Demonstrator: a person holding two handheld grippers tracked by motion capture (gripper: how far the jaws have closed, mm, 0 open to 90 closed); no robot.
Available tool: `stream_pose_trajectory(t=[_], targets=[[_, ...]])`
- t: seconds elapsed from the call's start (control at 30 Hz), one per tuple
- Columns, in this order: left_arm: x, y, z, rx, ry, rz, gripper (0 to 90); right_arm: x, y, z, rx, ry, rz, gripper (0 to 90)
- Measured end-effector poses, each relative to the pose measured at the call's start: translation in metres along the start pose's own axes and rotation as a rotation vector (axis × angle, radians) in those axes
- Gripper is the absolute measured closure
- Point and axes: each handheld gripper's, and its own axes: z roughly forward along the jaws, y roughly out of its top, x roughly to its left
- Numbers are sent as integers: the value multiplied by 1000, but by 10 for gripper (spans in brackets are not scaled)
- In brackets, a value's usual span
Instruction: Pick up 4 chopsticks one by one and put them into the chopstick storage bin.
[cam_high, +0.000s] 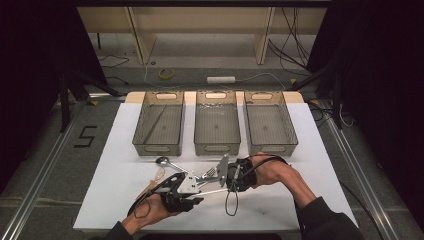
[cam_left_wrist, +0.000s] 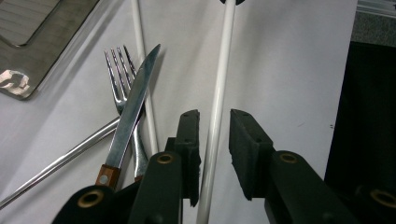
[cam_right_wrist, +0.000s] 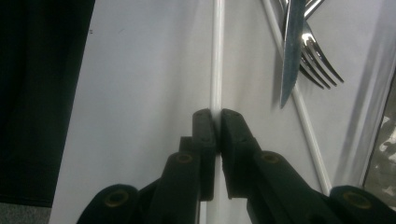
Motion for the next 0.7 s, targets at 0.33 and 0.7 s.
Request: stream_pose_trajectory(t=[0.33, 0.7], targets=[[0, 0, -1, 7, -34, 15, 823, 2, 3, 3, 4, 5, -14, 854], [3, -1, -6, -9, -63, 5, 857, 0, -5, -6, -51, -15, 60, 707]])
